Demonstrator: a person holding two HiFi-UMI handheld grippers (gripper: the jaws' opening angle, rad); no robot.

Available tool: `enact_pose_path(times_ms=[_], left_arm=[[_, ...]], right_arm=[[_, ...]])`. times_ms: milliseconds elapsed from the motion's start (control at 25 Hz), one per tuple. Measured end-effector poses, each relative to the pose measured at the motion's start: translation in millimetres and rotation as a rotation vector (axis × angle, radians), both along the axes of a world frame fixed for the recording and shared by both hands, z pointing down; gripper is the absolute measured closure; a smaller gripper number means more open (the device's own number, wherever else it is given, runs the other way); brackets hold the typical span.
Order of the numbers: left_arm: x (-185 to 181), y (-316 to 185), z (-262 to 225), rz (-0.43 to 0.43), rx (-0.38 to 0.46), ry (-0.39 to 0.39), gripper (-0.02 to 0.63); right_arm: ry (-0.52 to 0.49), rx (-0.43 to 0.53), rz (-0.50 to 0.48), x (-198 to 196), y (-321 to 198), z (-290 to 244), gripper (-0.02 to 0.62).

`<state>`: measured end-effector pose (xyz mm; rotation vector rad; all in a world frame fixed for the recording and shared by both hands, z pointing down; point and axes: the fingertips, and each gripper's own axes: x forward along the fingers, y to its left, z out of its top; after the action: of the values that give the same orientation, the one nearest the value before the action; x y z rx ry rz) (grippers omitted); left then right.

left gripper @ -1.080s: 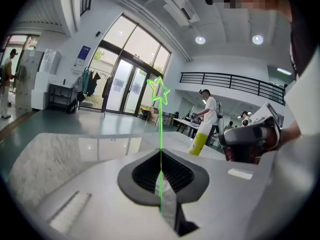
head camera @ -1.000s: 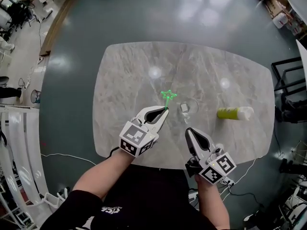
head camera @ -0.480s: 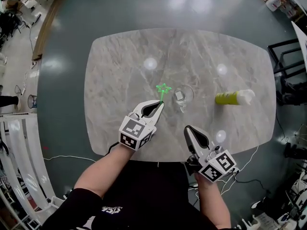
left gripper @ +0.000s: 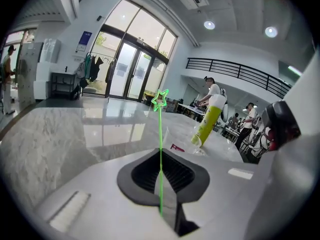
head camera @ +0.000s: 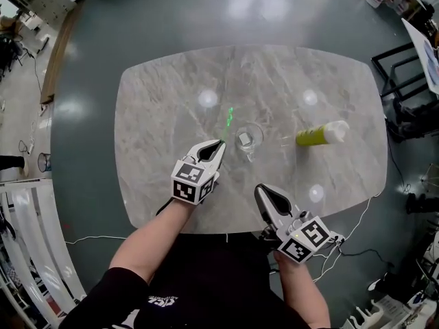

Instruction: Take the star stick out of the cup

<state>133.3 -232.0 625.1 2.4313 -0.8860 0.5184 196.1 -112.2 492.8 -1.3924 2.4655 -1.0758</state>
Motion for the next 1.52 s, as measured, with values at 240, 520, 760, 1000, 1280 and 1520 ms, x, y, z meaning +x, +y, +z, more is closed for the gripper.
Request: enact_pose_path(times_ms=[240, 520, 760, 1000, 1280, 1520], left_arm=[[2, -11, 11, -0.004, -0.011, -0.022, 0.589], [3, -16, 25, 0.000, -0.025, -0.051, 0.541], [-2, -22, 12, -0.012, -0.007, -0.025, 0.540], [-11, -10, -30, 0.024, 0.054, 0.018, 0.532], [-38, 21, -98, 0.023, 0.151, 0.067, 0.557], [-53, 45, -149, -0.011, 0.227, 0.054, 0.604]], right_arm=[[0.012, -0.016, 0.030, 13, 3, 2, 0.580], [0.016, -0.033, 0.021, 13, -2, 7, 0.580], [0.030, -0.017, 0.010, 8, -9, -2, 0.580], [0.049, 0.013, -0.005, -5, -13, -22, 0.580], [0.086, 0.075, -0.019, -24, -17, -54, 0.580], [0.089, 0.117, -0.073, -32, -7, -71, 0.580]])
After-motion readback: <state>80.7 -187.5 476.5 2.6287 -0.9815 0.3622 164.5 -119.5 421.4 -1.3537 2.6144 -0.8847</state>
